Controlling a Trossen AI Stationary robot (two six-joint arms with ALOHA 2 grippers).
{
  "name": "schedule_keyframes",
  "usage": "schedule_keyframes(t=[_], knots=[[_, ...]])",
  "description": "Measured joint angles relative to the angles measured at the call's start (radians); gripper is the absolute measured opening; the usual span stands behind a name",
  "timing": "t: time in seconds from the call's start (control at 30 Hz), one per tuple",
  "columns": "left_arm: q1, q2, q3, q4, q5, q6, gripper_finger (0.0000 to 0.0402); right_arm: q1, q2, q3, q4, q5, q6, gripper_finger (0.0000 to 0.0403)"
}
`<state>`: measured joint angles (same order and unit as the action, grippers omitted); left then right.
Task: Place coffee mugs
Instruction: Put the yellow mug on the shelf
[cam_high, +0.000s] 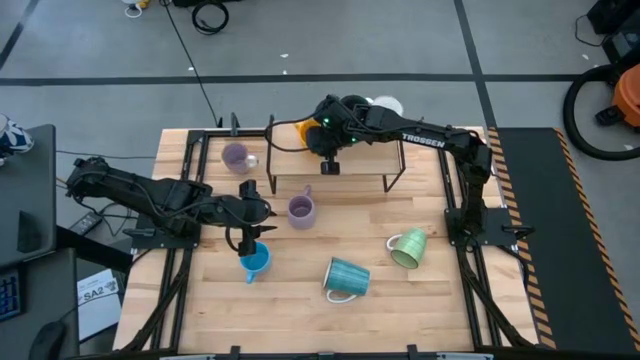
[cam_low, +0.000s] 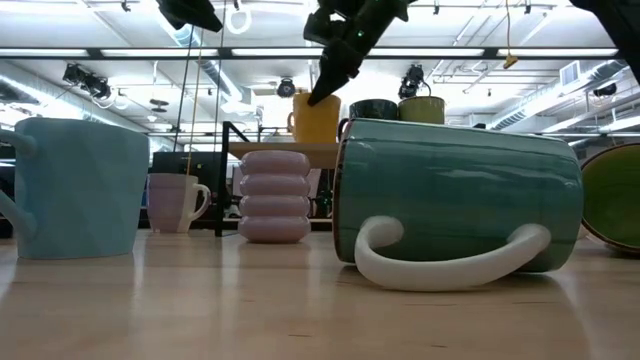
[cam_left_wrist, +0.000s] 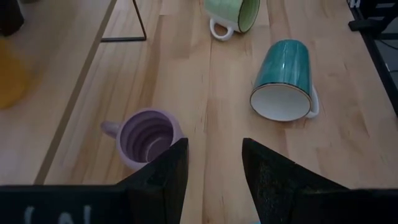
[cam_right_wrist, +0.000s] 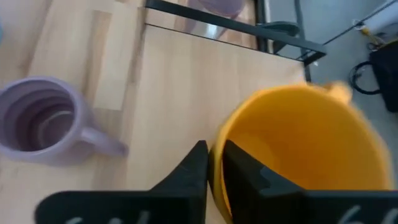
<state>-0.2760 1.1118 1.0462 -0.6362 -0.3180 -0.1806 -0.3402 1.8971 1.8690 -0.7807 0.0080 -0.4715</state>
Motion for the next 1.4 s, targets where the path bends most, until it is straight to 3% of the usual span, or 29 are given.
schedule_keyframes(t=[0.6,1.4], knots=[[0.0,0.0,0.0,0.034,0.0,0.0,0.0158,-0.125,0.001,0.0,0.013,-0.055,-0.003,0.0037],[0.0,0.0,0.0,0.034,0.0,0.0,0.0158,-0.133,0.0,0.0,0.01,-0.053,-0.004,0.004]])
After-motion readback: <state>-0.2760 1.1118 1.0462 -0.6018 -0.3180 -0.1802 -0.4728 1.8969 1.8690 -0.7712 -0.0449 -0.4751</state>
